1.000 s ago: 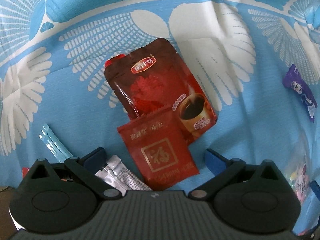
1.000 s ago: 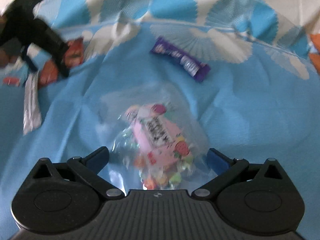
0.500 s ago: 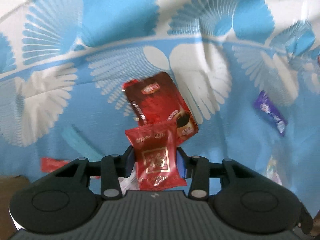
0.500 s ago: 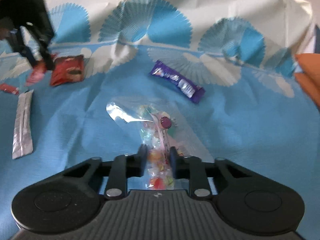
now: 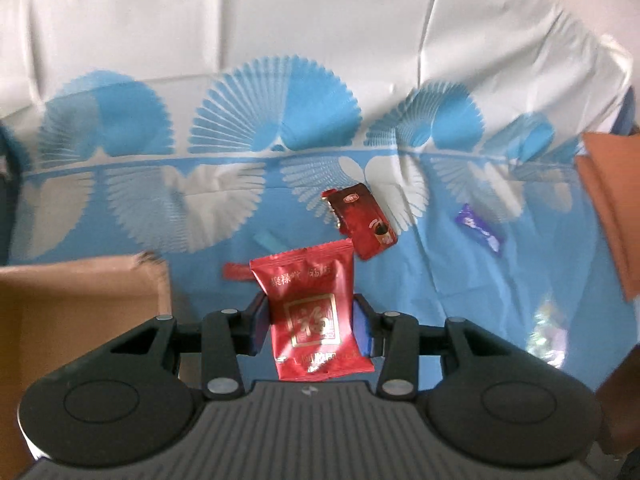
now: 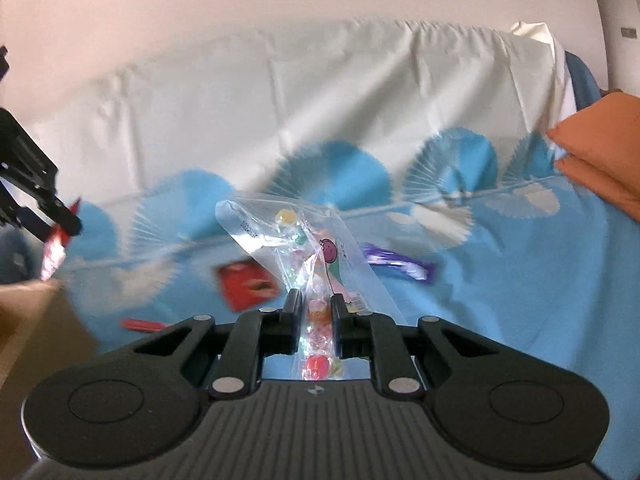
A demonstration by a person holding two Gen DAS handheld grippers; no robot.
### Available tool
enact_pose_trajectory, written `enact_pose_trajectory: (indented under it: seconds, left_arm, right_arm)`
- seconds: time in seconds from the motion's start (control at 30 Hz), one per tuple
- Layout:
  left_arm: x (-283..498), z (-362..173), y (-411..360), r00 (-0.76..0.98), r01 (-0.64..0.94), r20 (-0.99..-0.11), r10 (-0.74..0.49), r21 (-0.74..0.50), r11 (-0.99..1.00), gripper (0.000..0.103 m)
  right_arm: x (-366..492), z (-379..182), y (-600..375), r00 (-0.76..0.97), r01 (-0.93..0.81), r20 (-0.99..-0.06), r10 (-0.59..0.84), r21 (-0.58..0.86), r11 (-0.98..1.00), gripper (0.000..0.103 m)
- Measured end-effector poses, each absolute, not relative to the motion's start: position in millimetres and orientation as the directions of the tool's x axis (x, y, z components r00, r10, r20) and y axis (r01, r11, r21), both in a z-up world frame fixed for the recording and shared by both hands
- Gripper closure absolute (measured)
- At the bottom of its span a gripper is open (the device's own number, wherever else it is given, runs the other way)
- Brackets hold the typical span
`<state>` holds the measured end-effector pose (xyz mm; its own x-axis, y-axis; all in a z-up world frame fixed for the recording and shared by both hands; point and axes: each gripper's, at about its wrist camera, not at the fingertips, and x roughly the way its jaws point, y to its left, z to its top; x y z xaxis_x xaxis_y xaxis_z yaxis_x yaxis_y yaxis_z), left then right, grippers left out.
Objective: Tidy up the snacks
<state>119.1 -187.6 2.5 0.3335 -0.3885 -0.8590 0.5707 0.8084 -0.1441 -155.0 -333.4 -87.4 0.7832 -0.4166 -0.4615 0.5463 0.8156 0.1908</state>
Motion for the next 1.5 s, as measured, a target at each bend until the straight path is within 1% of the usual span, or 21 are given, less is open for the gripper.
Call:
enact_pose_trajectory:
  seconds: [0.17,0.3,0.37,0.53,0.7,0.8,0.97,1.27,1.5]
  left_arm:
    - [77.0,45.9,-103.3,0.373,0.555,-0.825,-0.425,-0.169,0.814,0.055]
    - [41.5,65.7,-38.2,0.419,0.537,-0.805,-0.421,-0.154,0.829,0.055]
    - [26.1,68.1,-8.8,0.435,0.528,-0.804,-0.406,-0.138,0.838,0.055]
    - [-15.1,63.5,64.9,0.508,0.484,-0.795,-0.332,-0.056,0.874,0.055]
    - [-49.3,42.3,128.4,0.501,0.437,-0.816,-0.289,-0.05,0.898,0.055]
    - [-63.9,31.7,153.3,0.495,0.415,-0.822,-0.283,-0.063,0.908,0.055]
    - [-77.4,27.0,183.3,0.503,0.397,-0.808,-0.308,-0.101,0.912,0.055]
    - [-85.4,30.2,191.3,0.525,0.417,-0.773,-0.356,-0.131,0.899,0.055]
    - [-84.0,29.0,199.4,0.529,0.397,-0.769,-0.358,-0.148,0.906,0.055]
  right_arm:
    - [-169.1,-51.1,-255.3,0.838,0.435,-0.46,-0.293,0.24,0.868,0.087]
    - [-176.3,-27.3,-195.9,0.867,0.314,-0.471,-0.159,0.272,0.91,0.087]
    - [-178.4,-17.7,-164.6,0.875,0.243,-0.476,-0.085,0.28,0.929,0.087]
    - [-184.8,-1.7,-94.6,0.879,0.096,-0.476,0.042,0.262,0.96,0.087]
    - [-188.5,9.0,-34.0,0.862,-0.038,-0.487,0.139,0.211,0.977,0.087]
    - [-189.8,16.3,-8.4,0.859,-0.087,-0.488,0.155,0.159,0.983,0.087]
    - [-194.8,27.3,16.9,0.859,-0.095,-0.493,0.136,0.108,0.99,0.087]
    - [-203.2,28.7,30.8,0.856,-0.079,-0.509,0.093,0.051,0.996,0.087]
    - [-199.4,28.1,36.1,0.849,-0.098,-0.518,0.104,0.038,0.994,0.087]
